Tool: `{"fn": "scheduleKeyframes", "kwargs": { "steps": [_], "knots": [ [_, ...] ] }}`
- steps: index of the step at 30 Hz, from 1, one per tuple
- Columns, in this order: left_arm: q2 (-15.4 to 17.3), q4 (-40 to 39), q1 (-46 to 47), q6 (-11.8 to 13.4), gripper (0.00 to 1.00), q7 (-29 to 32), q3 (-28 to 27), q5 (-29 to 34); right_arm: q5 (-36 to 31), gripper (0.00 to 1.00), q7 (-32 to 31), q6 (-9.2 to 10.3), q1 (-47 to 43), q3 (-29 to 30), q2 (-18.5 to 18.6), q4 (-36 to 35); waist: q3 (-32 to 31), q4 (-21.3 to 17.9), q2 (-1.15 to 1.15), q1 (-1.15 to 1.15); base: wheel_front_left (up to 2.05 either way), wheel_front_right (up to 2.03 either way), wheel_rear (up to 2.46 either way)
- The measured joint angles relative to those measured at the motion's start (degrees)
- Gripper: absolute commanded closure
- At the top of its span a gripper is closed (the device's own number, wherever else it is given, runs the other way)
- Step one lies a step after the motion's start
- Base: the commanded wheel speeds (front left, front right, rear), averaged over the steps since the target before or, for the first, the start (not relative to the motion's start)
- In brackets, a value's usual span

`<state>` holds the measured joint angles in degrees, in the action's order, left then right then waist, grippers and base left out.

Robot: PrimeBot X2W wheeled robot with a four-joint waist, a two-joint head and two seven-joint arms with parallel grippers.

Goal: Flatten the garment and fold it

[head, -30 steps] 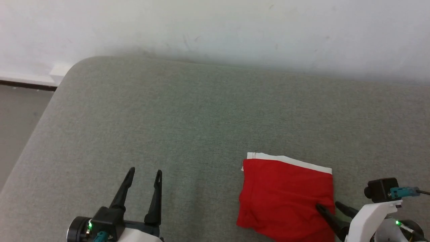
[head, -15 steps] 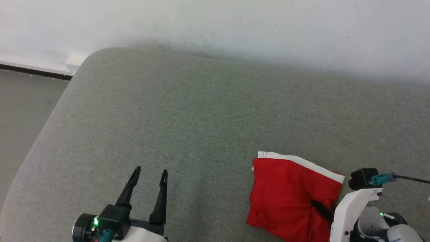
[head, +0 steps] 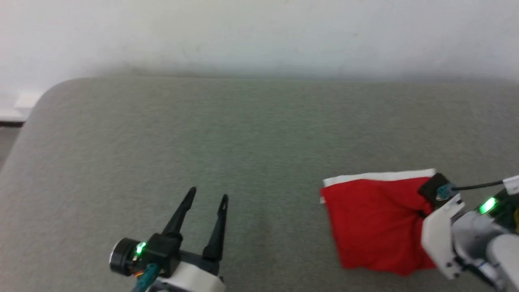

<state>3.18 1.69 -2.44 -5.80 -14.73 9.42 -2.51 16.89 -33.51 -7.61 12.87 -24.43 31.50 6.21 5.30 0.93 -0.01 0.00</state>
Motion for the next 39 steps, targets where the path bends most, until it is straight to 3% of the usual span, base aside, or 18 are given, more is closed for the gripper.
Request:
{"fn": "scheduleKeyframes", "kwargs": {
  "steps": [6, 11, 18, 26, 32, 37, 38, 39],
  "knots": [
    [-0.13, 0.08, 4.89, -0.14, 0.00, 0.00, 3.89, -0.45, -0.71, 1.00, 2.29, -0.02, 7.12, -4.44, 13.36, 0.85, 1.74, -6.40, 0.00, 0.00, 0.00, 0.00, 0.00],
    [-0.26, -0.40, 9.41, -0.26, 0.00, 0.00, 5.97, 0.07, -1.67, 1.00, 7.10, -0.01, 10.87, -4.42, 19.31, 8.84, 5.79, -9.80, 0.00, 0.00, 0.00, 0.00, 0.00],
    [0.26, -2.77, 13.47, -0.73, 0.00, 0.00, 7.38, 0.92, -4.57, 1.00, 15.85, -0.01, 13.42, 0.22, 21.32, 20.51, 13.14, -11.77, 0.01, 0.01, 0.00, 0.00, 0.00],
    [0.80, -5.03, 16.76, -0.79, 0.00, -0.01, 8.02, 1.11, -8.60, 1.00, 22.92, -0.01, 14.33, 9.44, 23.14, 32.81, 21.55, -10.72, 0.01, 0.01, 0.00, 0.00, 0.00],
    [1.03, -5.63, 17.22, -0.79, 0.00, 0.00, 8.44, 1.12, -12.48, 1.00, 27.15, -0.01, 16.04, 15.58, 21.65, 39.01, 25.97, -9.17, 0.01, 0.01, 0.00, 0.00, 0.00],
    [1.09, -5.59, 17.90, -0.71, 0.00, -0.01, 8.37, 1.19, -15.85, 1.00, 27.20, -0.01, 17.02, 20.19, 18.59, 44.10, 27.65, -7.78, 0.00, 0.01, 0.00, 0.00, 0.00],
    [1.15, -5.45, 17.89, -0.70, 0.00, 0.00, 8.29, 1.19, -16.55, 0.63, 27.15, -0.01, 17.34, 21.00, 17.93, 44.89, 27.60, -7.63, 0.00, 0.01, 0.00, 0.00, 0.00],
    [1.33, -5.25, 17.88, -0.70, 0.00, 0.00, 8.21, 1.18, -17.30, 0.00, 27.02, -0.01, 17.67, 21.86, 17.38, 45.53, 27.42, -7.55, 0.00, 0.01, 0.00, 0.00, 0.00]
  ]
}}
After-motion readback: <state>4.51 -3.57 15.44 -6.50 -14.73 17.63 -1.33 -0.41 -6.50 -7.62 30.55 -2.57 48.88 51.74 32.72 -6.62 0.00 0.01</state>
